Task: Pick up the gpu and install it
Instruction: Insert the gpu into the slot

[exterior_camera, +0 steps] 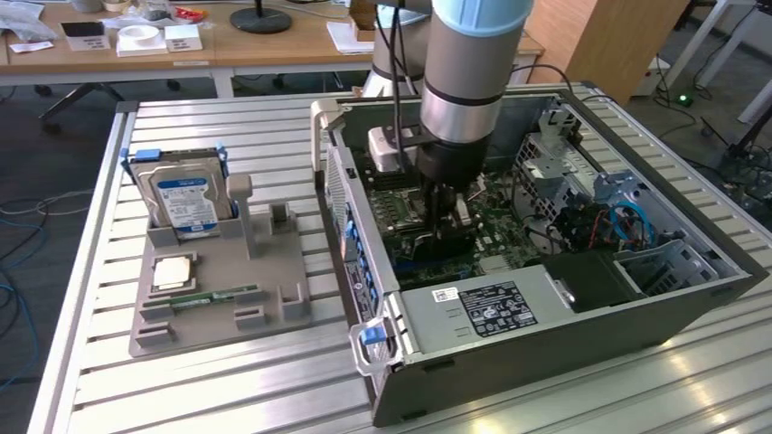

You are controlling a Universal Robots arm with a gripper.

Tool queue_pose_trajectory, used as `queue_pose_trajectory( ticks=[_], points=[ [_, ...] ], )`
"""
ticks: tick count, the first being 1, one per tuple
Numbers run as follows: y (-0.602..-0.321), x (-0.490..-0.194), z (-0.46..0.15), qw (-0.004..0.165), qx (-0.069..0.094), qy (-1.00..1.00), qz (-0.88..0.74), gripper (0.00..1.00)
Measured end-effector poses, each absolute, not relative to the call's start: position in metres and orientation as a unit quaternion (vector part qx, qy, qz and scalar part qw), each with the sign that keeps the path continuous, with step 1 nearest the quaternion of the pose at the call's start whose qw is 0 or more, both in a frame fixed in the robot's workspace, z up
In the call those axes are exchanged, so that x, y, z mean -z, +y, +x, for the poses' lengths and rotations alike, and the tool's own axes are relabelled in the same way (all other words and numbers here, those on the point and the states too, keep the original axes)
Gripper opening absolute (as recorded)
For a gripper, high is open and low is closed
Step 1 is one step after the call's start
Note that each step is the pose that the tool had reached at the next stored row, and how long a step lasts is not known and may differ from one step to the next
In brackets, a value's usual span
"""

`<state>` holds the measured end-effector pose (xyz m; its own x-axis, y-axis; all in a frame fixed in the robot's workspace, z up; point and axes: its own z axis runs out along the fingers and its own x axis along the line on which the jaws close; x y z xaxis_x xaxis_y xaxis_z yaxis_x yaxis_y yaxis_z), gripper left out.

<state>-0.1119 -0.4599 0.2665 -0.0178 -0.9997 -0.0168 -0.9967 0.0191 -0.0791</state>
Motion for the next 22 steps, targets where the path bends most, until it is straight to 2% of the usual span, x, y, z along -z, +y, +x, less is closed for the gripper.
queue_pose_trajectory(
  ticks=[13,17,22],
  points=[
    [-0.46,-0.311,-0.111,0.034,0.022,0.713,-0.7,0.39],
    [-0.46,-0.311,-0.105,0.016,0.005,0.714,-0.7,0.39],
    [-0.46,-0.311,-0.104,0.014,0.004,0.714,-0.7,0.39]
  ],
)
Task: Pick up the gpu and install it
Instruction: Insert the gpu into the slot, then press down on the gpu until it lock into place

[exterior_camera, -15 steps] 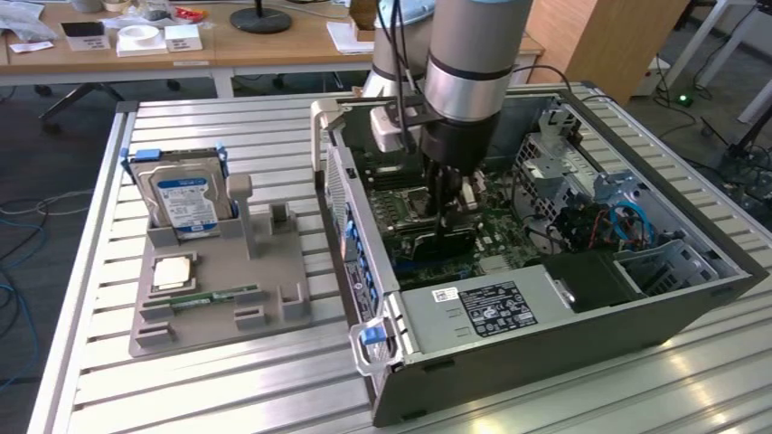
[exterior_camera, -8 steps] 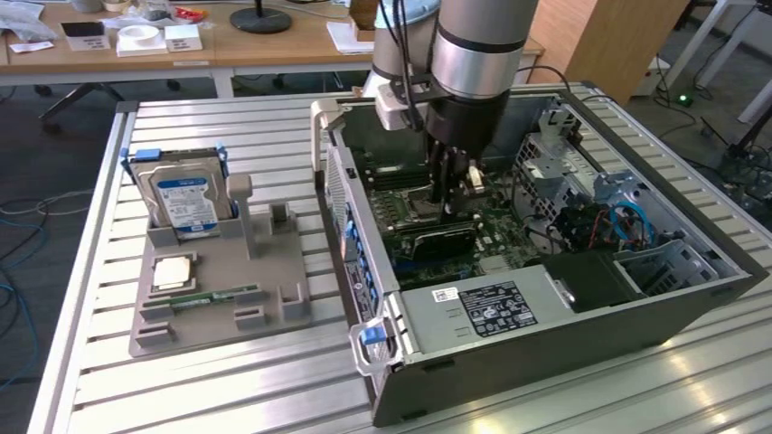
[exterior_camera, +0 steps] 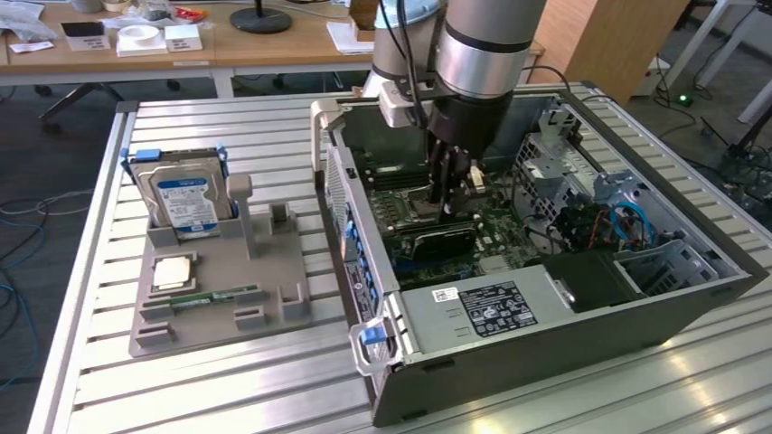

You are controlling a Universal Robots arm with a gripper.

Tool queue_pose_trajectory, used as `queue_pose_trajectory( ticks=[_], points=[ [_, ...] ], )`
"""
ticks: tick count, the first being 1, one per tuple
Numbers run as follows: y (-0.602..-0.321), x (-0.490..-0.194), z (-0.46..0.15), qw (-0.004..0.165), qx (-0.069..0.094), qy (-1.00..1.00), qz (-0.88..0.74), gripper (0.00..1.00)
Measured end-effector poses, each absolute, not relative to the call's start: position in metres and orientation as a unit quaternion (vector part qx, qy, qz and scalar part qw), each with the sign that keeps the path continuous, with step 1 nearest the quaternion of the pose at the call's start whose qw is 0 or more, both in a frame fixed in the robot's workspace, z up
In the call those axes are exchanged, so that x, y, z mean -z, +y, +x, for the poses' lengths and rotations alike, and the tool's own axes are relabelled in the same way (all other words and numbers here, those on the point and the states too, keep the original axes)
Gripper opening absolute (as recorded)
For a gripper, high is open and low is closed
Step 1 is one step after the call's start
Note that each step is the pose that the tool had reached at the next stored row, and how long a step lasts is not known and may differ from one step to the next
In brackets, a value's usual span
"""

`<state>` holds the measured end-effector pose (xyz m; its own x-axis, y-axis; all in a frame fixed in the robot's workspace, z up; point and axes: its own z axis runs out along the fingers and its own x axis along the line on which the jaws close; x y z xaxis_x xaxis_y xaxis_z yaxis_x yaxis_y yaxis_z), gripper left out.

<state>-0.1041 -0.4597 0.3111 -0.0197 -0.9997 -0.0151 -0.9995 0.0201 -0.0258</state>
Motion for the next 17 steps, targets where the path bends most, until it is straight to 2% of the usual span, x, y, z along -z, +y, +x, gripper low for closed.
queue_pose_trajectory(
  ticks=[17],
  points=[
    [-0.4596,-0.311,-0.0944,0.014,0.004,0.714,-0.7,0.39]
  ],
)
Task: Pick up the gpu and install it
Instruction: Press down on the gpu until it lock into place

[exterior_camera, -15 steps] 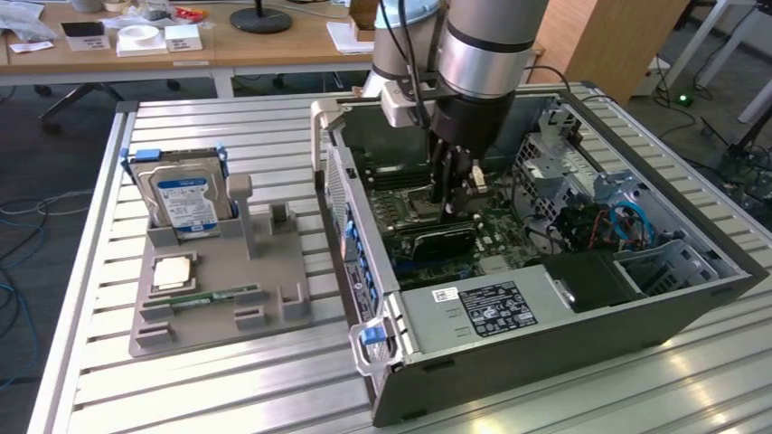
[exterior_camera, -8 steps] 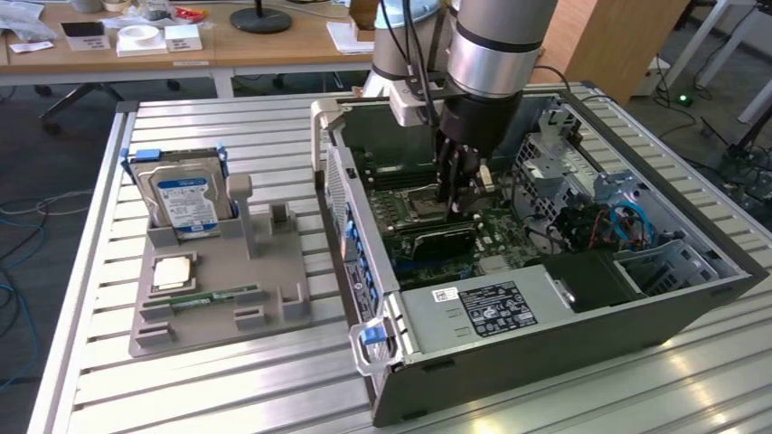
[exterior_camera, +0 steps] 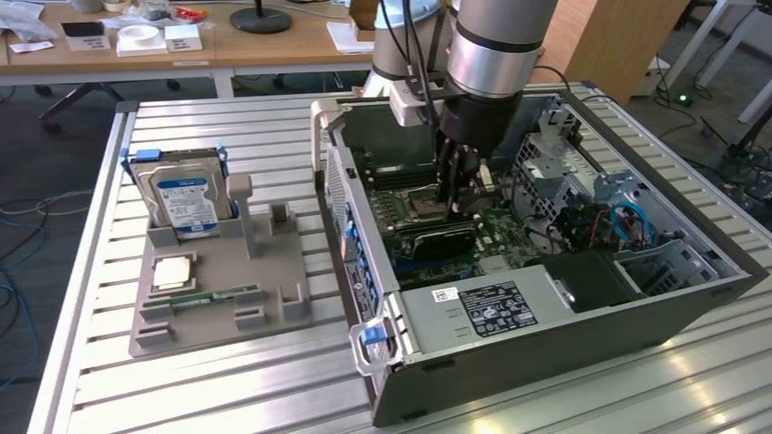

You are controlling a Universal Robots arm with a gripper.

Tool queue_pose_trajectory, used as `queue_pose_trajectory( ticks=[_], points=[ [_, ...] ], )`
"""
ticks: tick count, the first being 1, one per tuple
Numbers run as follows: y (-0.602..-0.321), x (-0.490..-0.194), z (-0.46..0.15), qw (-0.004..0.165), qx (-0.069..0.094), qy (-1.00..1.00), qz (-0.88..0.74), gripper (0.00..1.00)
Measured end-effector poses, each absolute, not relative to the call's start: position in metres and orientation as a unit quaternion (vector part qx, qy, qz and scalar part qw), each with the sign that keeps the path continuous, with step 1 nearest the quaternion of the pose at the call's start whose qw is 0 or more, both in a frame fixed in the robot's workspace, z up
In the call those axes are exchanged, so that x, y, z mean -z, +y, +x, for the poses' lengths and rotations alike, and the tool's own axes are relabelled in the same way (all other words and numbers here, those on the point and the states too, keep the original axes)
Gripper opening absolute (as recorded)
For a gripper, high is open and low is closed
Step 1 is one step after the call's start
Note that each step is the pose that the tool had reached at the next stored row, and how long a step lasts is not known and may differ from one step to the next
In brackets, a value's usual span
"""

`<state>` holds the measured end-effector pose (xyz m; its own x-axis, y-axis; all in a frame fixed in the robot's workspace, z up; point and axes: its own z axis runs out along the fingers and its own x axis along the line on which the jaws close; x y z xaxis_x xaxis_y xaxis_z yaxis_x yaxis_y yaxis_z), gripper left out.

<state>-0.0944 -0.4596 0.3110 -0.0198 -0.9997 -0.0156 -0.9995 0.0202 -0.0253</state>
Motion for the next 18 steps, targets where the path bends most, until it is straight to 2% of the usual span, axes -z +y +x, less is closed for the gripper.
queue_pose_trajectory(
  ticks=[3,4,5,7,9,11,18],
  points=[
    [-0.4596,-0.311,-0.0944,0.014,0.004,0.714,-0.7,0.38],
    [-0.4596,-0.311,-0.0944,0.014,0.004,0.714,-0.7,0.32],
    [-0.4596,-0.311,-0.0944,0.014,0.004,0.714,-0.7,0.32],
    [-0.4596,-0.311,-0.0944,0.014,0.004,0.714,-0.7,0.2],
    [-0.4596,-0.311,-0.0944,0.014,0.004,0.714,-0.7,0.2],
    [-0.4596,-0.311,-0.0944,0.014,0.004,0.714,-0.7,0.11],
    [-0.4596,-0.3089,-0.0944,0.014,0.004,0.714,-0.7,0.11]
  ],
)
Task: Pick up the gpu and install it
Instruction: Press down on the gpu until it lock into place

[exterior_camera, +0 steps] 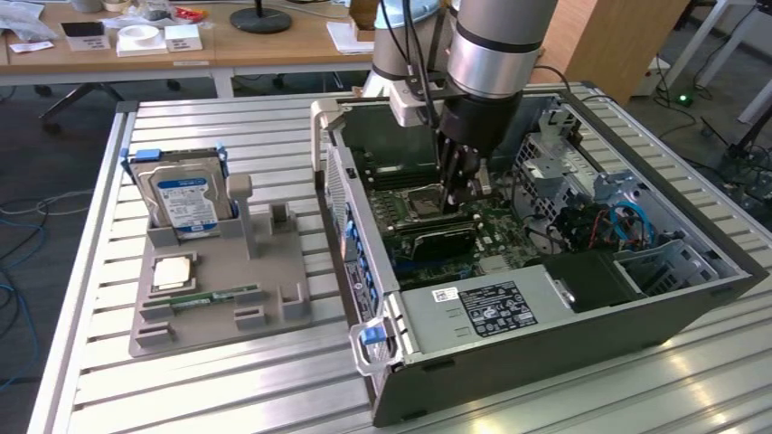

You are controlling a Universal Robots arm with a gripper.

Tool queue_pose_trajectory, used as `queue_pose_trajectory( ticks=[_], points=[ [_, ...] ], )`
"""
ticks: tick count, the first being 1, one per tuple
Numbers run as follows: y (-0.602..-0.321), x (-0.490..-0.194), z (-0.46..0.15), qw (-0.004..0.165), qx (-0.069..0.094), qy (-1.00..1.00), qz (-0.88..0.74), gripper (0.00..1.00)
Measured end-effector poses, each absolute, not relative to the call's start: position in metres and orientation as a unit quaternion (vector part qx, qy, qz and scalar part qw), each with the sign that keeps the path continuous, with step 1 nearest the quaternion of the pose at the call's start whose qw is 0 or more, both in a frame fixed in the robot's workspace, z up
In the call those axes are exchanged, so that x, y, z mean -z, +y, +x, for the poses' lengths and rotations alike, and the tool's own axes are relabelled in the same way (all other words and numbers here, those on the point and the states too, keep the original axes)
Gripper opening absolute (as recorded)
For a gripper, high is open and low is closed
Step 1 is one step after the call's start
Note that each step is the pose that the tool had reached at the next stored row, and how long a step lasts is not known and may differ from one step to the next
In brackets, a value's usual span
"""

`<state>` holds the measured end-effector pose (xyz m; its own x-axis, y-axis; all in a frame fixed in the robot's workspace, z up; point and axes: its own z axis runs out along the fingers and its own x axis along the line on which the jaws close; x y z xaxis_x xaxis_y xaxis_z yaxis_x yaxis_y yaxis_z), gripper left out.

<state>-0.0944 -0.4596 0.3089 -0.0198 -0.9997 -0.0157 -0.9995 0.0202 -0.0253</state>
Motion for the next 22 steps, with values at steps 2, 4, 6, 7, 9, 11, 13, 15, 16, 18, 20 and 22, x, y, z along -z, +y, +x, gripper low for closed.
queue_pose_trajectory(
  ticks=[2,4,6,7,9,11,13,15,16,18,20,22],
  points=[
    [-0.46,-0.305,-0.094,0.014,0.004,0.714,-0.7,0.11],
    [-0.46,-0.302,-0.095,0.014,0.004,0.714,-0.7,0.11],
    [-0.46,-0.298,-0.095,0.014,0.004,0.714,-0.7,0.11],
    [-0.46,-0.296,-0.095,0.014,0.004,0.714,-0.7,0.11],
    [-0.46,-0.295,-0.096,0.014,0.004,0.714,-0.7,0.11],
    [-0.459,-0.295,-0.096,0.014,0.004,0.714,-0.7,0.11],
    [-0.458,-0.295,-0.096,0.014,0.004,0.714,-0.7,0.11],
    [-0.455,-0.294,-0.097,0.014,0.004,0.714,-0.7,0.11],
    [-0.453,-0.293,-0.097,0.014,0.004,0.714,-0.7,0.11],
    [-0.452,-0.29,-0.099,0.014,0.004,0.714,-0.7,0.11],
    [-0.452,-0.287,-0.099,0.014,0.004,0.714,-0.7,0.11],
    [-0.452,-0.284,-0.099,0.014,0.004,0.714,-0.7,0.11]
  ],
)
